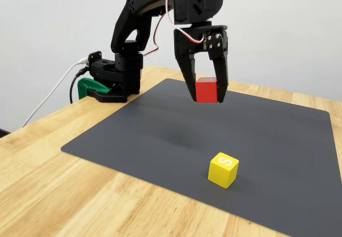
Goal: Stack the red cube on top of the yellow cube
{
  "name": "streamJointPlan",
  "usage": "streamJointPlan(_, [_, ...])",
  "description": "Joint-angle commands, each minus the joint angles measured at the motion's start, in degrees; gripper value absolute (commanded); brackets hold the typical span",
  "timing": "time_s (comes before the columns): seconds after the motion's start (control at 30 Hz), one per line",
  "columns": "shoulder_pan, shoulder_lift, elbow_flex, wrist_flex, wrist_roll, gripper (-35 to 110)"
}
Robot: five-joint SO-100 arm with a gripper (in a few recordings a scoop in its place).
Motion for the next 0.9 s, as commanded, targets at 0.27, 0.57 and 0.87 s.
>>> streamJointPlan(0.27, [5.1,-6.1,-13.2,16.7,-3.2,14])
streamJointPlan(0.57, [8.0,-13.7,-21.3,16.7,-5.0,15])
streamJointPlan(0.87, [6.4,-21.1,-29.3,16.8,-3.5,15])
